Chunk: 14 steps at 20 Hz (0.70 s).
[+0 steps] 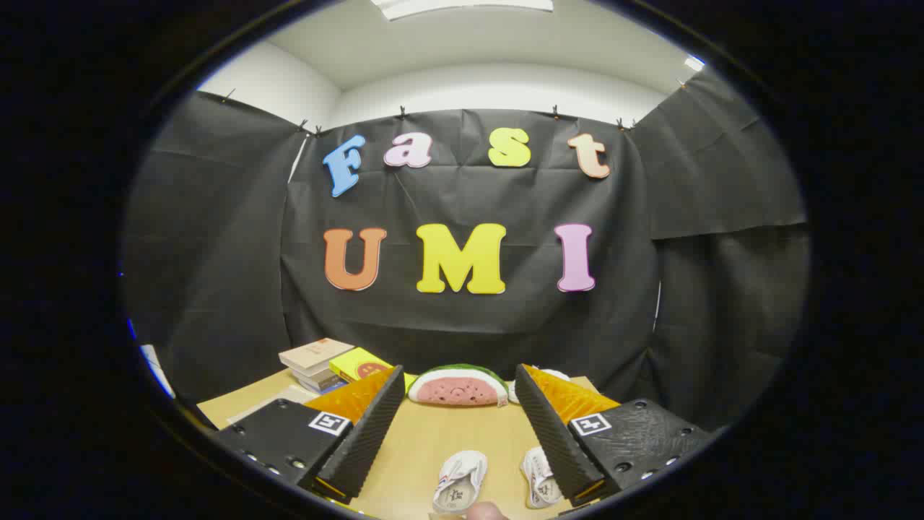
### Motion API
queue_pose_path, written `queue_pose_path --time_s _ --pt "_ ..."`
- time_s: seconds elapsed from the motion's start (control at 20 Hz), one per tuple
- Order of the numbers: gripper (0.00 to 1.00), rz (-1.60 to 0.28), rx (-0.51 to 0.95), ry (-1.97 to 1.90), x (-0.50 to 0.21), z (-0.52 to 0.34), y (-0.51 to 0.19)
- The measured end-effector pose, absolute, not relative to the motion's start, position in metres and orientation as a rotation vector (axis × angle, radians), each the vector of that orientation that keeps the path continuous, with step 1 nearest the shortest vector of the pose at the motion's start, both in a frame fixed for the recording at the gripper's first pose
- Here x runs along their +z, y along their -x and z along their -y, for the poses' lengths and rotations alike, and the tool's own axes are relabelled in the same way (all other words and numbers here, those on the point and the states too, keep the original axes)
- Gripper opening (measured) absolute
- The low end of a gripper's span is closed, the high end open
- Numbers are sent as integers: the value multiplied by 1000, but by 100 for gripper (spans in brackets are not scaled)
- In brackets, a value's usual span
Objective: Open the storage box then place both shoes into the box .Put the left shoe in first, then the right shoe, with the right side of both shoes facing outward in a uniform manner.
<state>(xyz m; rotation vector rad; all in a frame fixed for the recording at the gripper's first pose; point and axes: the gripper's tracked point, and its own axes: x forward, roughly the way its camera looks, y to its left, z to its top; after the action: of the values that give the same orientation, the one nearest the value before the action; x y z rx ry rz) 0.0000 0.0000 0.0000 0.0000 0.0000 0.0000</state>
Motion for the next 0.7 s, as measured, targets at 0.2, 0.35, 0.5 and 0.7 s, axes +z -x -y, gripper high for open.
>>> queue_pose_path --time_s 0.2,0.35,0.5,0.7 --pt "95 -2 3 -4 1 3 -5" --pt "95 3 7 -10 5 3 -9" --pt "95 3 4 -3 6 2 -12" --pt "95 3 17 -7 9 -3 -15"
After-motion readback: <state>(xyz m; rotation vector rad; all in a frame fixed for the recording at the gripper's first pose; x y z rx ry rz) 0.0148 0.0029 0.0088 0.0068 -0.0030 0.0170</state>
